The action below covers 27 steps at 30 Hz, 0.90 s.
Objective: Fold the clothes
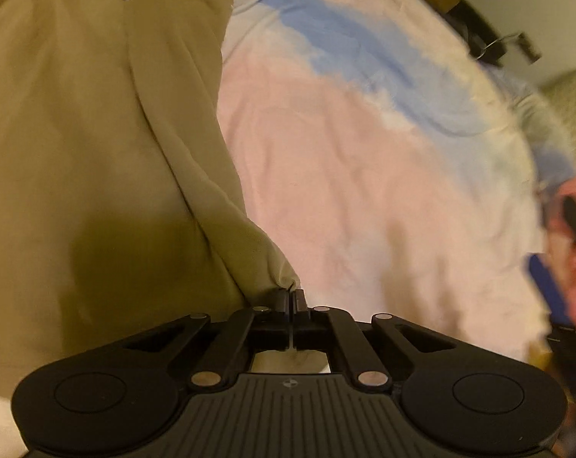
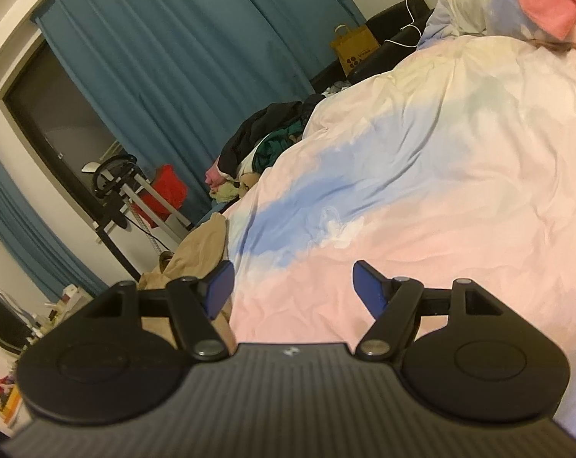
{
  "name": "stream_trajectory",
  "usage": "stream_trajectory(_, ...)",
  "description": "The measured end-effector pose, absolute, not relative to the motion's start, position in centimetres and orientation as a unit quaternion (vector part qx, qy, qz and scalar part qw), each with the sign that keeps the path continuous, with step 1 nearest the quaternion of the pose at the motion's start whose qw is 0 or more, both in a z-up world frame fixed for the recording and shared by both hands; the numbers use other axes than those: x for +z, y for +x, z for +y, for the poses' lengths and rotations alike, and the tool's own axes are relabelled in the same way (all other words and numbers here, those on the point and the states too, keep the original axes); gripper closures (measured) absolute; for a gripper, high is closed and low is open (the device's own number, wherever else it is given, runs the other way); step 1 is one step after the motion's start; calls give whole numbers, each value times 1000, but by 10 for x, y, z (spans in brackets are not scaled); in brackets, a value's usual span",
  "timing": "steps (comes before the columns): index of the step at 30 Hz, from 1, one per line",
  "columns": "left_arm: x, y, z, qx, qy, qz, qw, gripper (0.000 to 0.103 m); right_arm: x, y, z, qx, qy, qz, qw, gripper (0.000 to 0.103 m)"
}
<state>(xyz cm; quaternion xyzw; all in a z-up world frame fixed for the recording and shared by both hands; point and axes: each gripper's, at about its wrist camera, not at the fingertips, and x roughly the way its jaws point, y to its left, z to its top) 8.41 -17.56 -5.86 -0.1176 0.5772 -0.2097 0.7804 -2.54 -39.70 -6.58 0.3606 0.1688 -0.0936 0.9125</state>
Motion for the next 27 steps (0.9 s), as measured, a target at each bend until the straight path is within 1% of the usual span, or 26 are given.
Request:
stream_trajectory(4,-20,68,-128,-237,-140,548,790,102,-64,-22,-390,-79,350,176,917,31)
stream_trajectory(9,-11,62,-60,-214,-162,546,794,102,-61,-13,-367,-60,314,201,926,31)
stream_trajectory(15,-51,77,-20,-154,-164,580,783,102,-62,-2,-337,-41,267,238,933,31)
stream_trajectory(19,-57,81,-18,-173,-169,579,778,99,-63,0,-319,-23,229,252,940,31)
stream_trajectory(21,-51,80,-22,-176,-150,569,789,83,-63,3,-313,-22,209,254,944,32)
stream_trajectory(22,-46,79,-26,-177,-134,558,799,78,-63,4,-311,-21,202,253,946,32)
stream_trajectory(24,-33,77,-37,-181,-96,532,821,53,-61,3,-308,-12,199,244,949,32)
stream_trajectory(25,-26,78,-41,-179,-81,517,833,47,-59,1,-306,-7,198,237,951,32)
stream_trajectory(26,-18,79,-45,-175,-68,500,845,36,-57,-1,-305,-5,195,229,954,32)
stream_trajectory(27,-10,80,-49,-173,-58,482,857,28,-55,-2,-303,-3,191,220,957,32)
